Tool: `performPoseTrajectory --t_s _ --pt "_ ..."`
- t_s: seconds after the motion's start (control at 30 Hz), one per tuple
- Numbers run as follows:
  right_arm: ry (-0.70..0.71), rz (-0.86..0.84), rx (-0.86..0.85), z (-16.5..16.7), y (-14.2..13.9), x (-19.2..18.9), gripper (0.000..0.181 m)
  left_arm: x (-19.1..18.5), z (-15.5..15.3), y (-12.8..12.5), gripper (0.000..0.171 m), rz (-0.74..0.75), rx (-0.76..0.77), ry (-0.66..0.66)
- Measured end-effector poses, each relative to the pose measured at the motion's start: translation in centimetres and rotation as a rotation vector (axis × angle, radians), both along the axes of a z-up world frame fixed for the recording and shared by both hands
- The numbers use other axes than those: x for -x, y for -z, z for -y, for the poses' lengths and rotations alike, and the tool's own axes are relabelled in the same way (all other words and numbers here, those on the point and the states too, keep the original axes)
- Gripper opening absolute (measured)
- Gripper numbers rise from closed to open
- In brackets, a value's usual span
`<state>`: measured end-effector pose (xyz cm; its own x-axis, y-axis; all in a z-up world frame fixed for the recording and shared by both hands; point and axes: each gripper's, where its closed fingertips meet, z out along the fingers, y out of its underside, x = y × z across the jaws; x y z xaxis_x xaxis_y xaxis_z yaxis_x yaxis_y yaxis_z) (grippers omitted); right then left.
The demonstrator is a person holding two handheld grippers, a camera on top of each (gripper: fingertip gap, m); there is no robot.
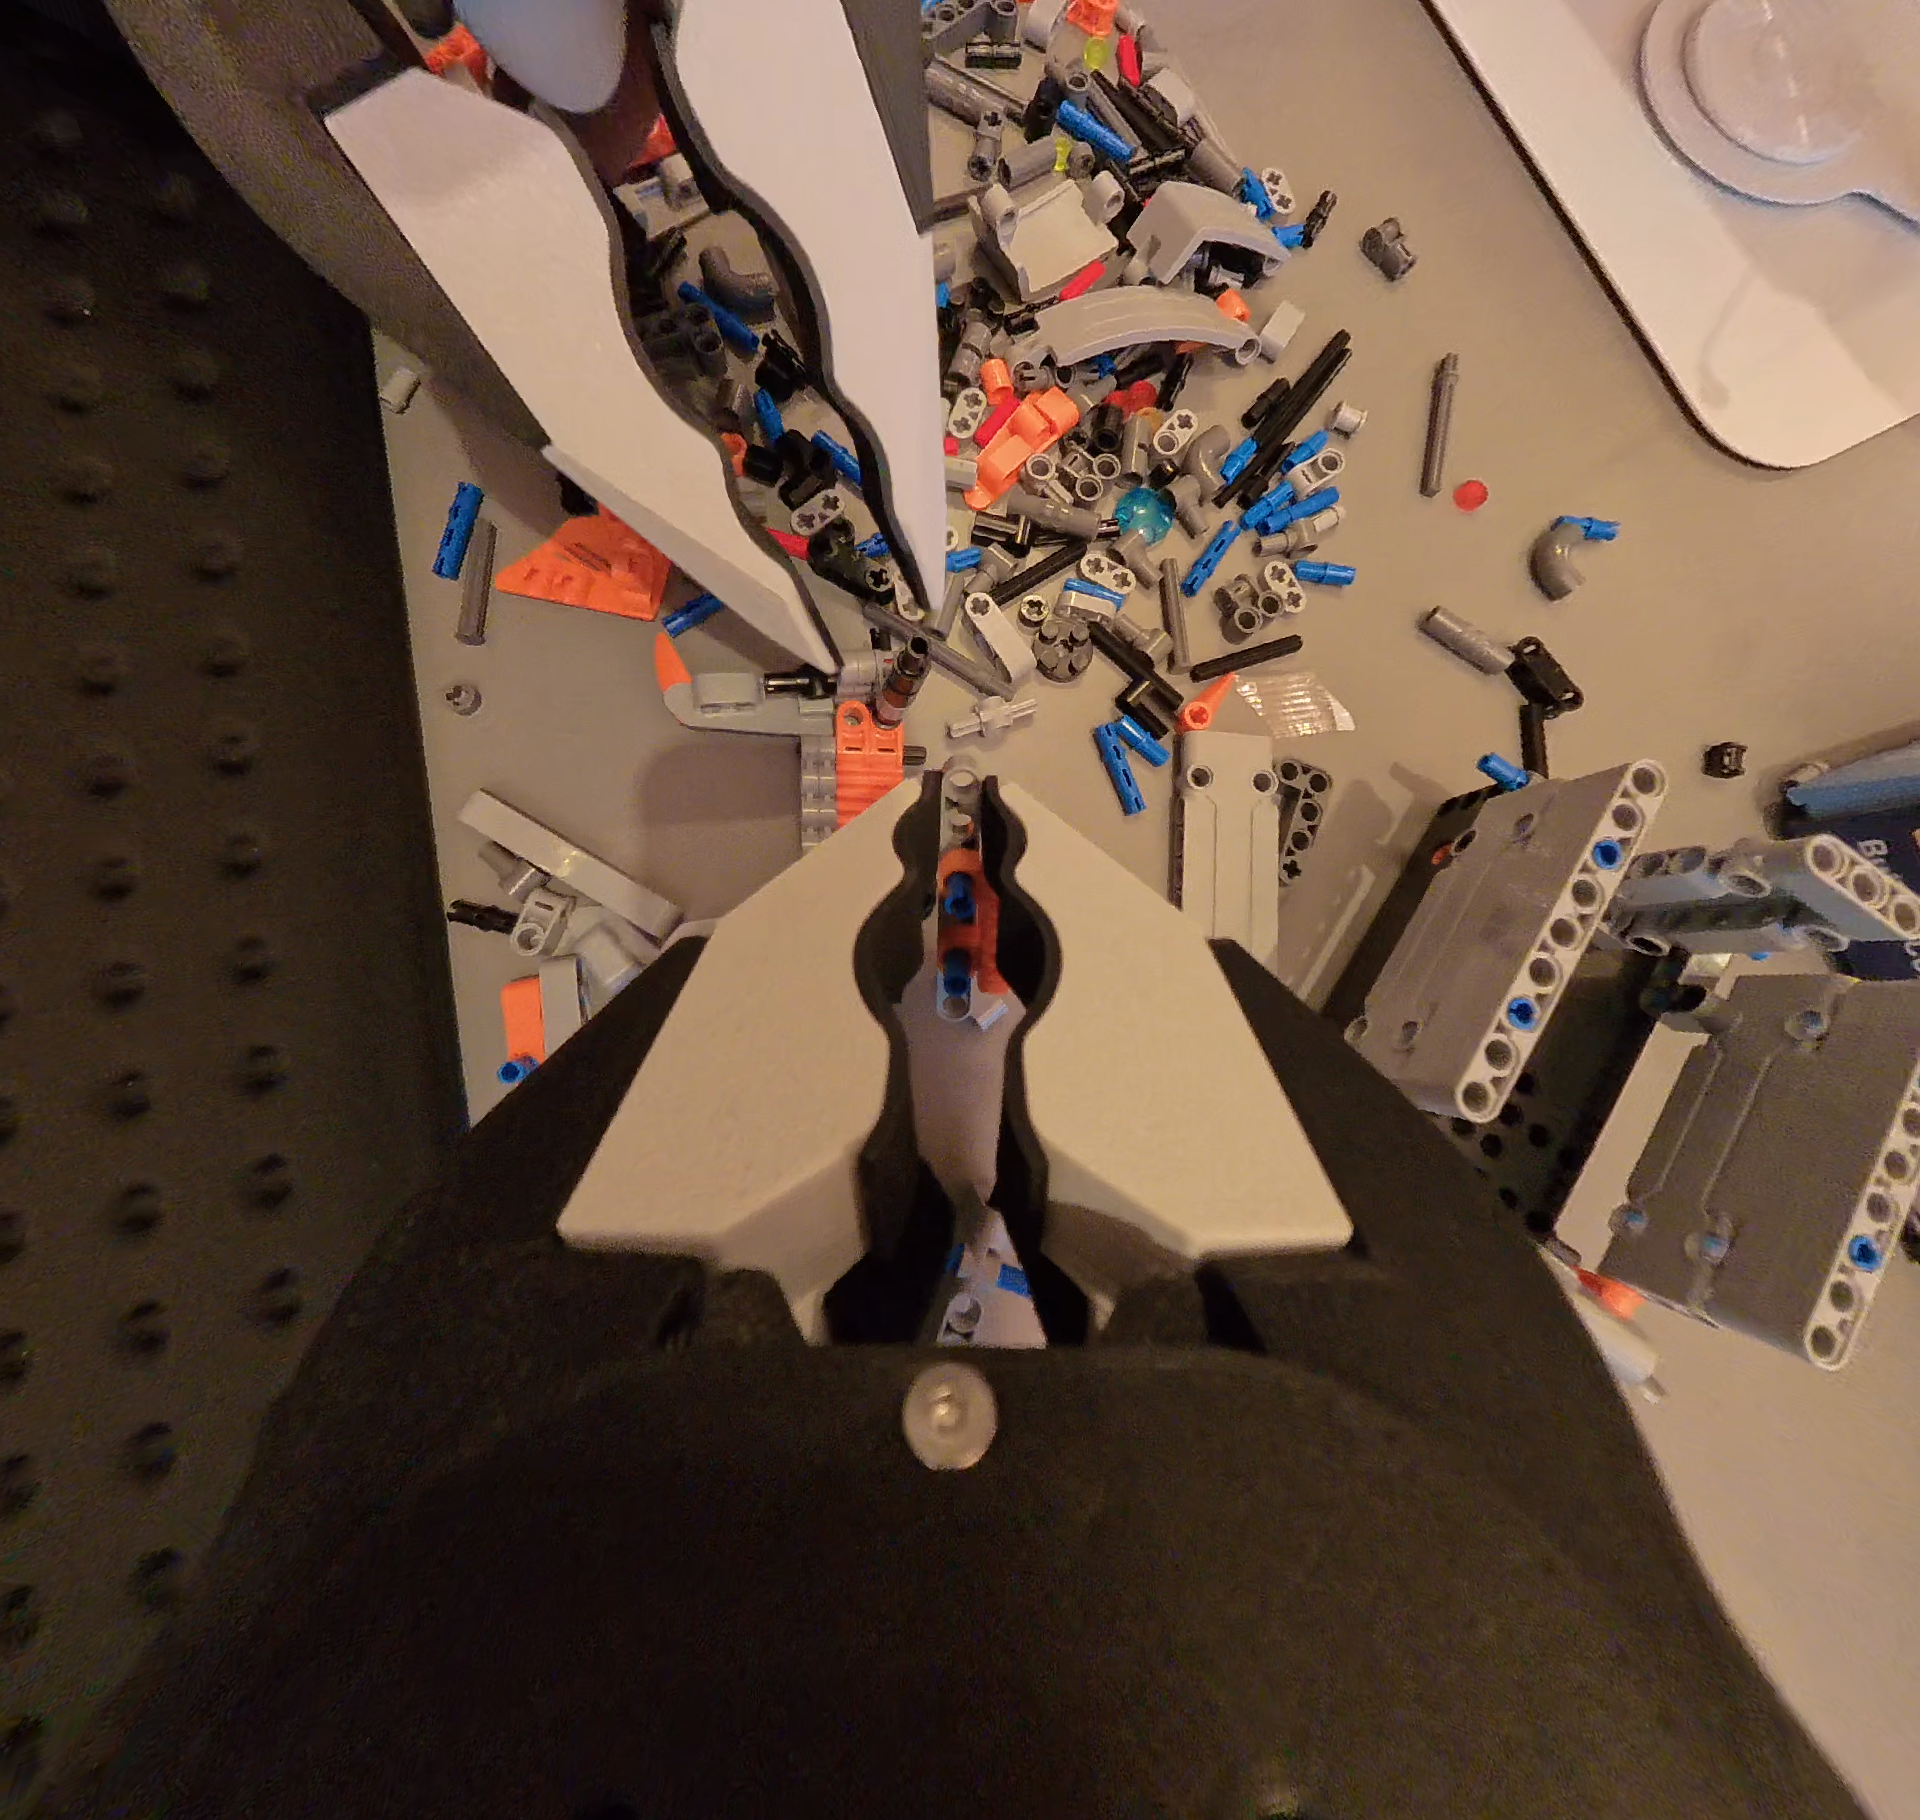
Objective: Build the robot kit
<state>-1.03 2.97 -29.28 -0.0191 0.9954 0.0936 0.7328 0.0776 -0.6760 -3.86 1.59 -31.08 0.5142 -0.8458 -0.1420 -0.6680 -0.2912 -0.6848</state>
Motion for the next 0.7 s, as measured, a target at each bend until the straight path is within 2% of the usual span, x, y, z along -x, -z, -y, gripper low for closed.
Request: performPoseTrajectory --t_s 0.1,0.23,0.5,0.7 --pt "-0.034 0.025 0.023 0.6 -0.5 0.3 0.005 0.1 0.6 -0.5 0.018 0.067 0.013 -0.049" --pt "-0.084 0.121 0.03 1.1 -0.8 1.3 0.005 -0.6 0.0 0.1 0.018 0.071 0.011 -0.093" --pt "-0.148 0.31 0.077 0.7 0.5 1.8 0.005 -1.6 -0.5 0.8 0.008 0.113 0.055 -0.096" --pt "-0.193 0.37 0.05 0.7 0.0 1.8 0.005 -1.7 -0.6 0.8 0.006 0.126 0.05 -0.079"
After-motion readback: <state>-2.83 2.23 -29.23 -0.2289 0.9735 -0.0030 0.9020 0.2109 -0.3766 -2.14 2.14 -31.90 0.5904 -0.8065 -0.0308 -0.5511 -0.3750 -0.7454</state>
